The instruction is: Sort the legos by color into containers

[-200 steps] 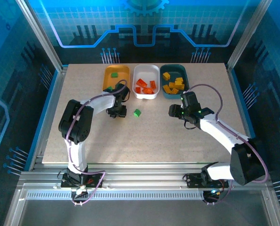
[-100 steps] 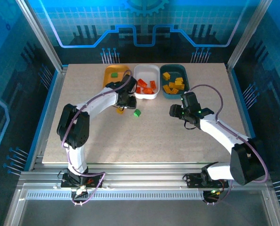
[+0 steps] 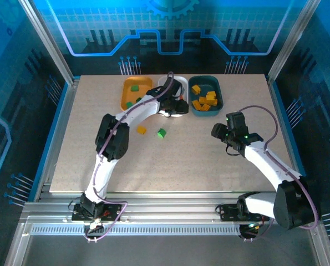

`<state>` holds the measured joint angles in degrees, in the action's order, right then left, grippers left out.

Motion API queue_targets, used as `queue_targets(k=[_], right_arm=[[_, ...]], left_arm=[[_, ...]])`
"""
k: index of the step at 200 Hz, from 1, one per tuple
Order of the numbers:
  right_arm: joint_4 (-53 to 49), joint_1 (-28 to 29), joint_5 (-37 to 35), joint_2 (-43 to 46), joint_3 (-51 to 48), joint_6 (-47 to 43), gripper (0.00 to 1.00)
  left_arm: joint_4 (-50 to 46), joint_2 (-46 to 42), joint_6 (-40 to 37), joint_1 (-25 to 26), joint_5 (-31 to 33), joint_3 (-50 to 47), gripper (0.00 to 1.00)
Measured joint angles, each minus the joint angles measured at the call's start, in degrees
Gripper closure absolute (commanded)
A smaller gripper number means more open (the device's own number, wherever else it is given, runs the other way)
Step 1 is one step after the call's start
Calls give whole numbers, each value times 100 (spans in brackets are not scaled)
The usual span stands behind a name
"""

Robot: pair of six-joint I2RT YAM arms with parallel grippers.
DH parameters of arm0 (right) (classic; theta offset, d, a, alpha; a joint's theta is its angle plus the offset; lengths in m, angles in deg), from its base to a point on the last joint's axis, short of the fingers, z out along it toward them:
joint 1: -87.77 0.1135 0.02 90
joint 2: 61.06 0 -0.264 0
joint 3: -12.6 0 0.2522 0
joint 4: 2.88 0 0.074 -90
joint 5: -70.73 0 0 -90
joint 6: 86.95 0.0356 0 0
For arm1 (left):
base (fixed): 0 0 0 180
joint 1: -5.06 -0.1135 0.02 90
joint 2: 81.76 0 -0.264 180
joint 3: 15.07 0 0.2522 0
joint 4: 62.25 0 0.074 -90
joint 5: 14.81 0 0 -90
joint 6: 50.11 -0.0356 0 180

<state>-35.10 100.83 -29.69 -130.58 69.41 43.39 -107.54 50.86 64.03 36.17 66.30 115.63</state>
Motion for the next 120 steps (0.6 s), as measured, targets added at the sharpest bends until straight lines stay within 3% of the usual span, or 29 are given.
queue_targets(k=[37, 89, 104, 120], right_arm=[[0, 0, 22, 9, 0, 22, 34], [-9, -103, 42, 50, 0, 22, 33], [-11, -125, 42, 122, 0, 22, 33], [-9, -125, 48, 188, 0, 22, 33]], left_arm=[[61, 723, 114, 133, -188, 1228, 67], [142, 1353, 302, 164, -304, 2166, 64], [232, 1519, 367, 164, -315, 2347, 56], [251, 1749, 446, 164, -343, 2638, 40]])
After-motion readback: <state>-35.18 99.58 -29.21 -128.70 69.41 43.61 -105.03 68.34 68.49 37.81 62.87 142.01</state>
